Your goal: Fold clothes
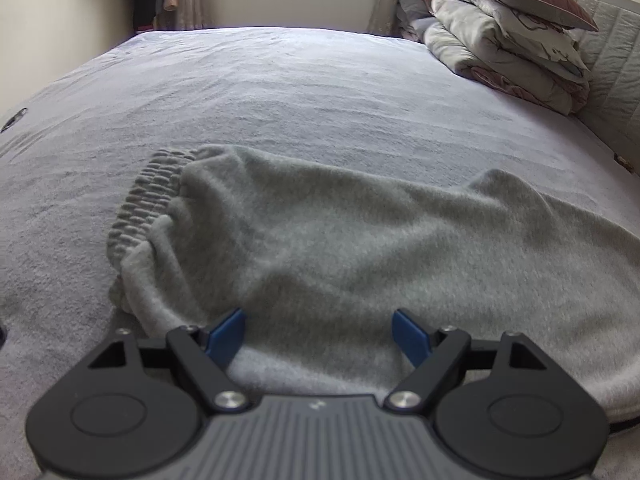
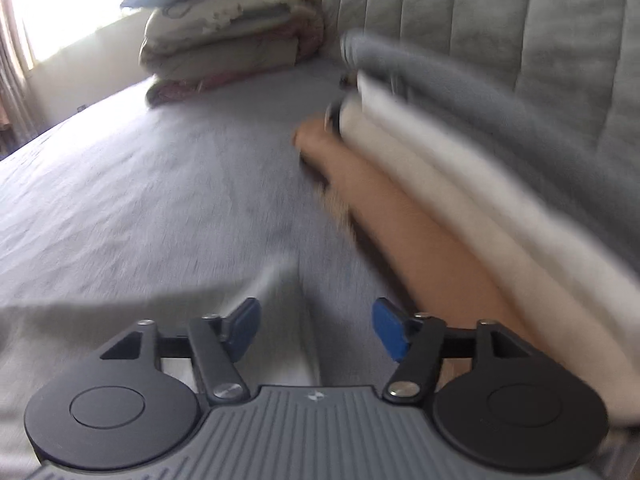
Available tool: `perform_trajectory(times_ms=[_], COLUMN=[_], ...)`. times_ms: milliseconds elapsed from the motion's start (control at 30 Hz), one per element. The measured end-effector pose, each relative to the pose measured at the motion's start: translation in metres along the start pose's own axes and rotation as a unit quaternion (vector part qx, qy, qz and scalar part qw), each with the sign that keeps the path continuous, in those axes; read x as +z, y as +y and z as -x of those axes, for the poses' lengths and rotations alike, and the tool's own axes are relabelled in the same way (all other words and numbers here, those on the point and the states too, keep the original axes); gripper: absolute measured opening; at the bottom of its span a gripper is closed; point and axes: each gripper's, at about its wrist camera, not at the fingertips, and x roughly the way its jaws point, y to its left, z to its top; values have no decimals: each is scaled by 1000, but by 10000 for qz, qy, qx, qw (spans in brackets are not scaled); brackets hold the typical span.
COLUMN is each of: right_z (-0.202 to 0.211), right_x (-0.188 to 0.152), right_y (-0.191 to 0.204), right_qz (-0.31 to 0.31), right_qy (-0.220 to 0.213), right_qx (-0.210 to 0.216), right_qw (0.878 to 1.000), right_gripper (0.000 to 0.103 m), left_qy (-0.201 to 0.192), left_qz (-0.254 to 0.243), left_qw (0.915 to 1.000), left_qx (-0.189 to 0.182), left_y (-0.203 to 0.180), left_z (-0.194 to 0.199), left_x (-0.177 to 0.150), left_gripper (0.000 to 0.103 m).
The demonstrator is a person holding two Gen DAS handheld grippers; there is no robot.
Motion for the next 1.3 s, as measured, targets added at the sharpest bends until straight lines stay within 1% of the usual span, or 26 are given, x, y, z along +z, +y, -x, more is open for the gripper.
perform_trajectory(times_ms=[67,133,167,233,267,367,400,467,533,567,633,667,700,767,833,867,900,967,1000,1067,1167,1233,1300], right_z=[-6,-14,-16,-13,-11,-9,-9,-8,1,6,15,15,14,-1,-28,-40,-43,-42,-42,-39,-33,-29,-26], right_x=[-15,-25,-29,-33,-34,-37,-37,-35,-33,-32,-30,-30,-30,-32,-40,-45,-46,-38,-35,-32,-33,-32,-32], right_y=[-6,-4,-3,-2,-1,2,3,9,26,36,56,68,80,103,119,122,121,112,111,116,131,140,148], right_qz=[-5,328,498,644,700,907,912,1057,1370,1463,1601,1683,1770,1976,2246,2384,2437,2201,2118,2089,2272,2400,2528], right_qy=[443,710,753,767,772,748,741,623,239,15,-429,-515,-541,-217,555,826,845,854,778,546,213,88,-20], right_qx=[231,219,197,129,56,-130,-154,-346,-606,-536,-263,-95,88,406,455,411,403,389,328,198,109,149,207], right_qw=[9988,9967,9957,9949,9945,9930,9930,9918,9884,9878,9858,9843,9827,9792,9718,9668,9653,9710,9737,9762,9736,9706,9673], right_gripper=[71,70,68,61,56,55,57,61,61,61,62,64,65,65,66,67,71,71,69,69,69,69,69], left_qy=[-226,-341,-332,-242,-281,-356,-385,-421,-493,-576,-805,-875,-866,-646,-403,-243,-117,-17,13,39,95,98,127], left_qz=[-23,-27,7,123,123,40,73,143,137,105,41,15,32,177,378,578,770,1077,1180,1233,1433,1588,1600], left_qw=[9993,9983,9982,9987,9985,9979,9979,9982,9981,9973,9938,9917,9904,9900,9890,9882,9873,9871,9872,9884,9874,9863,9866], left_qx=[286,474,495,429,454,548,512,404,350,434,768,943,1077,1239,1374,1395,1382,1181,1068,889,670,427,298], left_y=[4,10,14,22,22,21,23,28,31,34,42,47,53,68,85,97,108,123,128,128,128,130,131], left_z=[3,2,-1,-7,-6,0,2,6,9,12,17,18,18,10,1,-4,-9,-13,-14,-17,-17,-16,-18], left_x=[4,8,10,11,10,10,11,14,20,25,36,41,45,51,54,54,53,52,52,53,53,53,51], left_gripper=[83,83,83,81,80,76,75,76,78,78,80,82,83,83,83,83,83,84,84,84,84,84,85])
